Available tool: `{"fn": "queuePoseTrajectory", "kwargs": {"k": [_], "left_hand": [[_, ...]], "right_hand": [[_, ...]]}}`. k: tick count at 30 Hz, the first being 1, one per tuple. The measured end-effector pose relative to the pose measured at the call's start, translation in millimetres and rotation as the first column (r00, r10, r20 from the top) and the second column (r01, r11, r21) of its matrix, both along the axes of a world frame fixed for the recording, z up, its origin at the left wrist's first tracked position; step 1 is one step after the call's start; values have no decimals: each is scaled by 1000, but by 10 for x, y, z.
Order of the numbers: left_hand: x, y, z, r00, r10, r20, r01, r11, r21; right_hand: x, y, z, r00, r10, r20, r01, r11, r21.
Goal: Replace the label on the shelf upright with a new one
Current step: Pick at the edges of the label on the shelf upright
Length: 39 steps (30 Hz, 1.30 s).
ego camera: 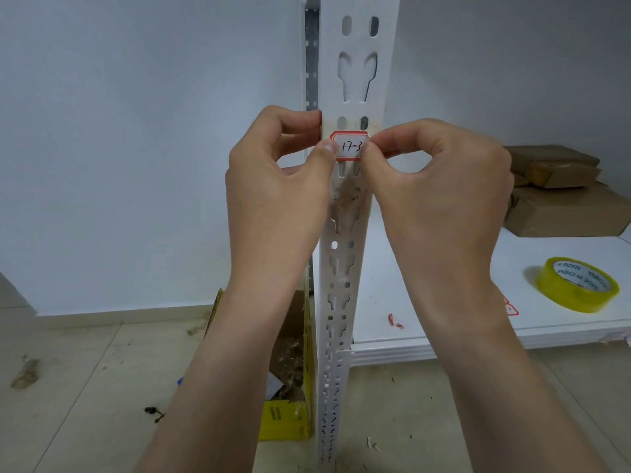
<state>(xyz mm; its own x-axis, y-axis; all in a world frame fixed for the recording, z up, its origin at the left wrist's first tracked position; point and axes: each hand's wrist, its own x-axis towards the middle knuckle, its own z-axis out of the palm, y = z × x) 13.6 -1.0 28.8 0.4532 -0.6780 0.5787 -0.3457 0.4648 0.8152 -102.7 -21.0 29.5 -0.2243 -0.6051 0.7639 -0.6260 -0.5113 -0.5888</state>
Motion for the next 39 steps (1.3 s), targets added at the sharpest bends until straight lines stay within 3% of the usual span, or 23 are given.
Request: {"fn": "queuePoseTrajectory", "kwargs": {"k": [21, 28, 39], "left_hand": [[-1, 24, 3, 1000, -21, -21, 21, 999, 24], [15, 1, 5, 1000, -22, -18, 22, 1000, 17], [19, -1, 10, 1000, -22, -18, 22, 1000, 21]], "right_hand": [[39, 11, 28, 1000, 8, 17, -9, 998, 68], [-24, 14, 47, 998, -15, -57, 12, 998, -56], [-23, 23, 105, 996, -3, -87, 0, 999, -34]]}}
